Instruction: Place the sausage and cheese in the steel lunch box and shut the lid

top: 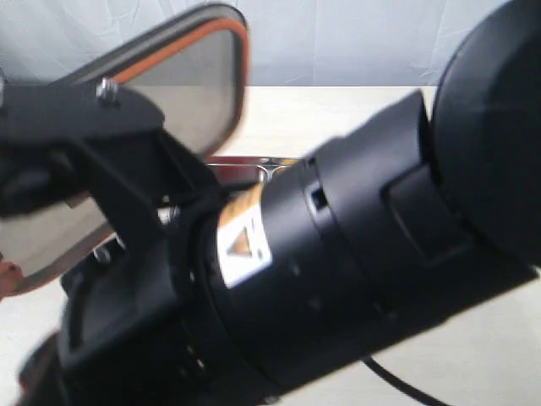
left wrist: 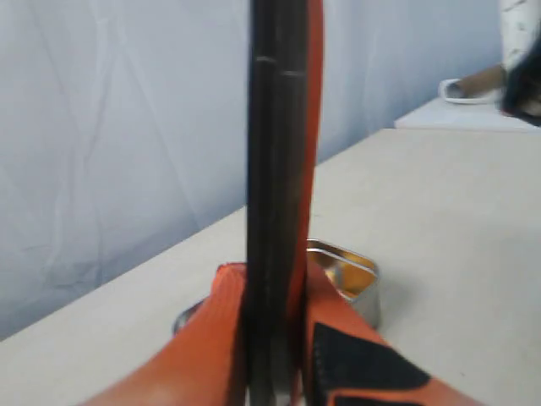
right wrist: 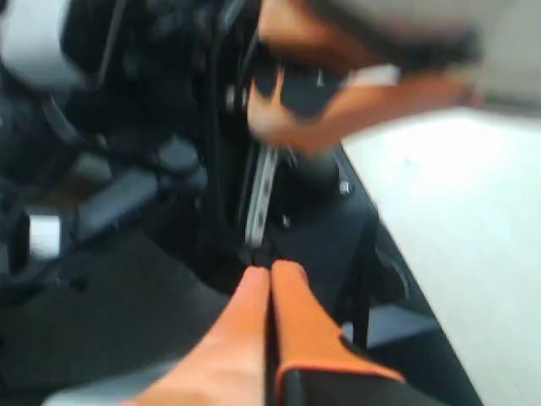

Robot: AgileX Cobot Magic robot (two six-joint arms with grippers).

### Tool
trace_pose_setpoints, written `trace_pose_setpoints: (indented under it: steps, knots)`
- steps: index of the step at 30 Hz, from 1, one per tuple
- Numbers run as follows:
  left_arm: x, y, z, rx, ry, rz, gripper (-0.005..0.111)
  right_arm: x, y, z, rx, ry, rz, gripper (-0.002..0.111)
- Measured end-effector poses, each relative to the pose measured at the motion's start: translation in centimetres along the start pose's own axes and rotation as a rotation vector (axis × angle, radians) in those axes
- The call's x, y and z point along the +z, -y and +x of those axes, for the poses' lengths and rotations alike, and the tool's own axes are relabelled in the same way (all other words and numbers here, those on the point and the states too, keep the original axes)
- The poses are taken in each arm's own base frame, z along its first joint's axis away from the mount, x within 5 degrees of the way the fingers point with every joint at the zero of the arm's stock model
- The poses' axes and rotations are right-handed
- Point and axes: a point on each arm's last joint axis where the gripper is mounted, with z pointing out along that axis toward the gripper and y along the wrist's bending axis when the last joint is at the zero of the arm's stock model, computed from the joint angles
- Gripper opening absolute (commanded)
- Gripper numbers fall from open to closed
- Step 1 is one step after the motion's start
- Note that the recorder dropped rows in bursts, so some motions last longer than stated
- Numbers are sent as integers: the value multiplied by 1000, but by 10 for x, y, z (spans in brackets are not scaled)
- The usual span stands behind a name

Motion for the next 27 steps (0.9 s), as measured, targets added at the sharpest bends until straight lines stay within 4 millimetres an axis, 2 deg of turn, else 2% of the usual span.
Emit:
trace_pose_setpoints:
  steps: [12, 16, 18, 19, 21, 23, 26, 27]
  knots:
    - [-1, -12, -2, 22, 11, -136, 0, -12, 2, 28, -20, -293, 61, -1]
    - [-4, -16, -10, 108, 2, -184, 0, -25, 14, 28, 14, -263, 246, -1]
    - [-8, -18, -20, 179, 5, -210, 0, -40, 27, 22, 48, -180, 414, -1]
    - [-12, -19, -33, 269, 4, -232, 0, -59, 41, 13, 83, -58, 546, -1]
    - [-21, -17, -52, 410, -15, -242, 0, -81, 59, 1, 128, 96, 633, -1]
    - [-28, -14, -61, 542, -71, -218, 0, -98, 80, -6, 195, 175, 674, -1]
    - [-35, -14, -66, 667, -147, -201, 0, -107, 104, -8, 249, 165, 687, -1]
    - [-39, -15, -69, 730, -183, -202, 0, -111, 122, -8, 307, 148, 655, -1]
